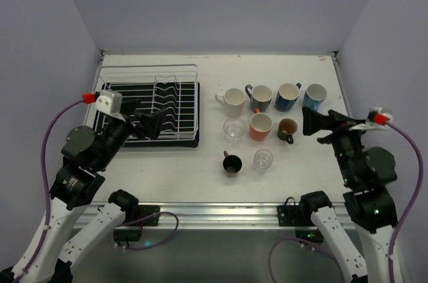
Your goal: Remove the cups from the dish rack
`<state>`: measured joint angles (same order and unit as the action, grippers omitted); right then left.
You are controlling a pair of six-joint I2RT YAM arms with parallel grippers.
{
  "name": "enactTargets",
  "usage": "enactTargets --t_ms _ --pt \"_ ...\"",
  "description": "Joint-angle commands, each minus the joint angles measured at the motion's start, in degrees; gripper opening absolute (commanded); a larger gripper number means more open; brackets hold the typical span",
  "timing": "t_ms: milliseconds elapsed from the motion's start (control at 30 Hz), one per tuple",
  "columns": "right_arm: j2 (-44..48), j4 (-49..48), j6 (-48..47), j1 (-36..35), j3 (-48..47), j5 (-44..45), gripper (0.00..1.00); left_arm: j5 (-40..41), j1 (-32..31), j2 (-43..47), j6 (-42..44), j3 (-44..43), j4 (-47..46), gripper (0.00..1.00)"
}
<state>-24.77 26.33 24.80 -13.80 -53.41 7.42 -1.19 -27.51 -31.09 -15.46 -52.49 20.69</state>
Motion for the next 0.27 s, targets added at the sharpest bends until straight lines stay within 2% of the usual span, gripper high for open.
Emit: enactTargets --t_ms 0,67,233 --pt "6.0 -5.5 0.0 0.1 1.6 -3.3 0.99 4.6 0.0 2.2 -0.4 -4.2 0.1 1.0" --pt "9.5 -6.2 0.0 0.0 2.4 -3.1 0.99 6.2 0.0 3.0 -0.4 -4.6 0.1 1.0" --pt "11.5 -7.1 0.2 0.2 4.6 -4.4 0.99 9.8 0.0 2.4 -0.4 -4.6 2.3 1.0"
